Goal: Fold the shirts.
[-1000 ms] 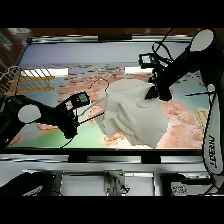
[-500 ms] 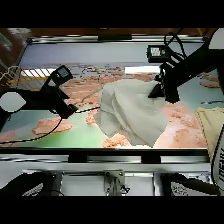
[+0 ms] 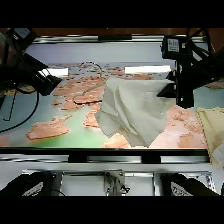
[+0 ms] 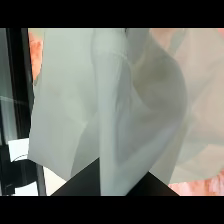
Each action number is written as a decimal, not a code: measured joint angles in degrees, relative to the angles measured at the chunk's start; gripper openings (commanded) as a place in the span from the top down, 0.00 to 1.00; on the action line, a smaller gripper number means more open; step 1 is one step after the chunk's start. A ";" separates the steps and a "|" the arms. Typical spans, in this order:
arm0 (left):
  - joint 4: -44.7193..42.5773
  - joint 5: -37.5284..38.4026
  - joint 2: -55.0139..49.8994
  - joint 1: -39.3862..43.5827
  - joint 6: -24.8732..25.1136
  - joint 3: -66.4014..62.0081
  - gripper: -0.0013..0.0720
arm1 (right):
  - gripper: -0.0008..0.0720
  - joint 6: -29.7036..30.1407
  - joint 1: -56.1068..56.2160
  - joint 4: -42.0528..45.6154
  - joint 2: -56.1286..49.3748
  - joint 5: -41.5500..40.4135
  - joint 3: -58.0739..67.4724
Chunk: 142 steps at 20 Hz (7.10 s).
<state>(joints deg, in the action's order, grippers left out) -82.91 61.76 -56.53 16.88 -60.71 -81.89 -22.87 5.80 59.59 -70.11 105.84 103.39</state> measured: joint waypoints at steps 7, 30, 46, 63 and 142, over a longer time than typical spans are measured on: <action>3.72 6.32 0.61 -13.88 -16.50 1.40 0.02 | 0.89 -17.51 0.00 5.14 7.93 -2.25 0.00; 81.77 -19.15 -27.23 8.04 11.58 20.04 0.04 | 0.89 -44.63 0.00 -2.64 18.25 -7.50 0.00; 88.26 -2.05 -23.52 5.31 20.70 12.20 0.42 | 0.89 -60.61 0.00 19.96 19.58 -0.81 -0.55; 81.57 -7.17 -5.77 -24.02 21.07 12.07 0.70 | 0.89 -40.24 1.66 -42.38 0.63 -53.64 -0.55; 89.31 9.57 -31.43 4.26 31.34 -0.46 0.92 | 0.89 -61.70 3.34 11.80 13.35 -15.69 -0.48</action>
<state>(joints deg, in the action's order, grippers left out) 6.39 71.33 -87.96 21.15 -29.36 -82.35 -84.58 9.15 71.40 -56.75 90.15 102.91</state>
